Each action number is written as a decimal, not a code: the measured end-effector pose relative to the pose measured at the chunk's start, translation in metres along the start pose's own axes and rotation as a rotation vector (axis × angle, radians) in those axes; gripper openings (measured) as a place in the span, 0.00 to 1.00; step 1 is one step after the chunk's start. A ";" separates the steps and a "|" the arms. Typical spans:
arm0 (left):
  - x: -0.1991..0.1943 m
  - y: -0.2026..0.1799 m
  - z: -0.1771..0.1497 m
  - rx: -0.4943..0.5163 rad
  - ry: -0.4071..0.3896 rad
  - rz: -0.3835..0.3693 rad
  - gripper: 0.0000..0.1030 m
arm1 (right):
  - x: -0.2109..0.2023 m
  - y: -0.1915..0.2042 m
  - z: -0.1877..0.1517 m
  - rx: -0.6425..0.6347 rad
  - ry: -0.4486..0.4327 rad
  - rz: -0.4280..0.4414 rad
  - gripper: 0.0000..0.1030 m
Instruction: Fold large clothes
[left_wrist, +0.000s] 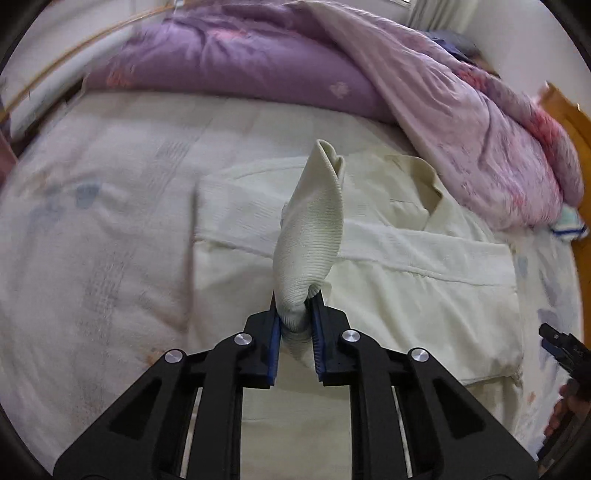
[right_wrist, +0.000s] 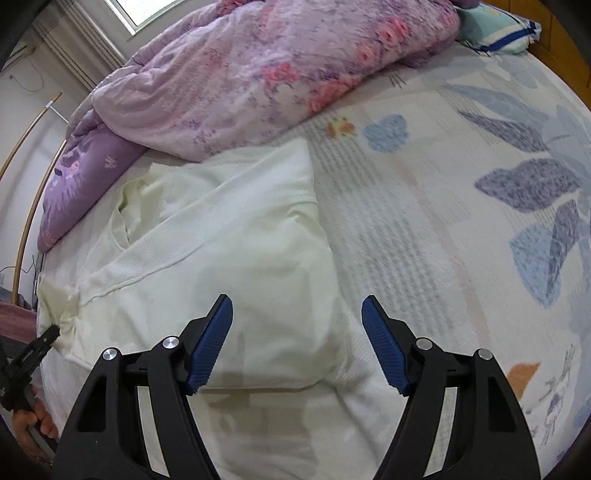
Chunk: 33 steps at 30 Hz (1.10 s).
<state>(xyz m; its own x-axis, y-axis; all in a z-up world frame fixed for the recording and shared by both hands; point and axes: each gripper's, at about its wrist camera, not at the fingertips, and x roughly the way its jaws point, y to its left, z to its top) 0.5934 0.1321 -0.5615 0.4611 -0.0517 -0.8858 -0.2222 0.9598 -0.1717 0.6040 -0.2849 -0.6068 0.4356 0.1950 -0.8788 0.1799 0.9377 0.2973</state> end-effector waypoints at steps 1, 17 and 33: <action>0.005 0.014 -0.002 -0.026 0.017 0.001 0.13 | 0.003 0.005 0.002 -0.007 0.002 0.004 0.67; 0.033 0.103 -0.043 -0.298 0.124 0.029 0.71 | 0.092 0.026 -0.005 -0.151 0.169 -0.096 0.12; 0.053 0.101 0.022 -0.242 0.171 -0.064 0.72 | 0.069 0.033 0.062 -0.147 0.107 -0.014 0.47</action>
<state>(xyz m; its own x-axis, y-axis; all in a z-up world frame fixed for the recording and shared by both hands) 0.6144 0.2328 -0.6162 0.3339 -0.1750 -0.9262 -0.4051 0.8606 -0.3086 0.6945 -0.2585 -0.6348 0.3363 0.2036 -0.9195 0.0508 0.9710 0.2336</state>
